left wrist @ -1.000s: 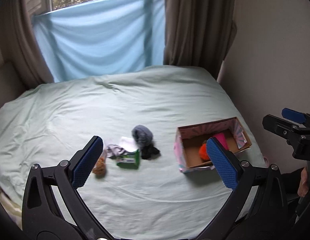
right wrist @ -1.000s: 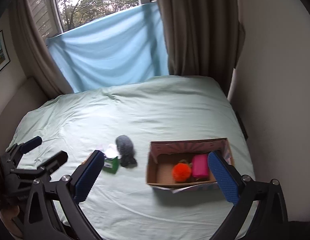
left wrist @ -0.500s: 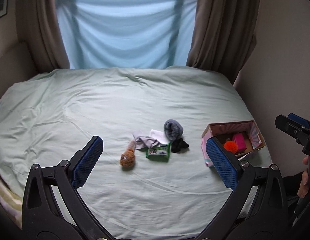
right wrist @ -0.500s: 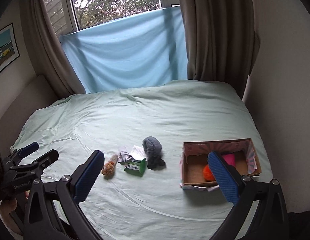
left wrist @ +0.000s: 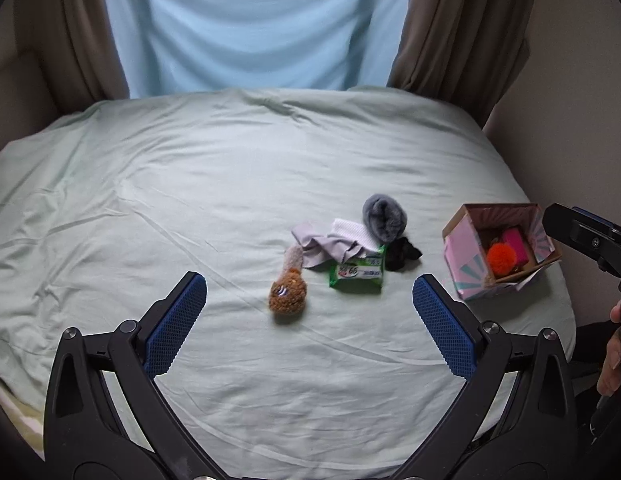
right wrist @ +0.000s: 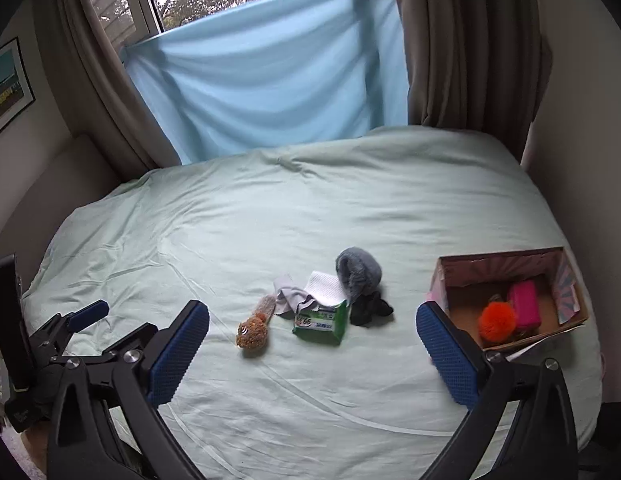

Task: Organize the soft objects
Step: 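Lift both tools out of the box and move back toward the items, then grasp the brown plush with the left tool while the right tool grasps the grey cloth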

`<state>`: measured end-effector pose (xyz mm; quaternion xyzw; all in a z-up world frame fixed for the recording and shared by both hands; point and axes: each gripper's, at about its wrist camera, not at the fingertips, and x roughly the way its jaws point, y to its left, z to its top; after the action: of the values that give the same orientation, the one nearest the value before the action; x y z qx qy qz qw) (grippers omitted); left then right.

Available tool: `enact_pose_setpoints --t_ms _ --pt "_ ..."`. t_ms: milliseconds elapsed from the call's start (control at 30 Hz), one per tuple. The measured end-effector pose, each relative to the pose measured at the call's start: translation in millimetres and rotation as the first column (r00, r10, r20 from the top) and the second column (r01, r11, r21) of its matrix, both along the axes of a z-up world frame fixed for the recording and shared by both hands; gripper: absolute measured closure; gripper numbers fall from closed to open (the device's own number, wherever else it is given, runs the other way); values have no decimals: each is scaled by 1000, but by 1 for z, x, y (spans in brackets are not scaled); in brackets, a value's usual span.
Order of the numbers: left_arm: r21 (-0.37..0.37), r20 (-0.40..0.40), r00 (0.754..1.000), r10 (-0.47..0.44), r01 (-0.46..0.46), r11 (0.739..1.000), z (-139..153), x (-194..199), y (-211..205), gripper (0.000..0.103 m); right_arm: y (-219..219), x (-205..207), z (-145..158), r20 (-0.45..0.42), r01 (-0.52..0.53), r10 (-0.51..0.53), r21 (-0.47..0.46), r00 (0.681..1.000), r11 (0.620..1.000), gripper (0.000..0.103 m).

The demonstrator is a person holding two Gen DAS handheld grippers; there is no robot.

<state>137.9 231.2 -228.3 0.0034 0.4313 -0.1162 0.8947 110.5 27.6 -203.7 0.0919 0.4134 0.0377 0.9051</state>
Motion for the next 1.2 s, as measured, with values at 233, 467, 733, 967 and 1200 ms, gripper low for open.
enact_pose_setpoints --t_ms 233,467,733,967,1200 --pt "5 -51 999 3 -3 1000 -73 28 12 0 26 41 -60 -52 -65 65 5 997 998 3" --pt "-14 -79 997 4 -5 1000 -154 60 12 1 49 93 -144 -102 -194 194 1 976 981 18" --pt "-13 -124 992 -3 2 1000 -227 98 -1 8 62 141 -231 -172 -270 266 2 949 963 30" --pt "-16 -183 983 -15 12 1000 -263 126 -10 25 68 178 -262 -212 -304 292 -24 932 952 37" --pt "6 -224 974 -24 26 1000 -286 143 -17 48 78 199 -283 -251 -330 308 -49 918 943 46"
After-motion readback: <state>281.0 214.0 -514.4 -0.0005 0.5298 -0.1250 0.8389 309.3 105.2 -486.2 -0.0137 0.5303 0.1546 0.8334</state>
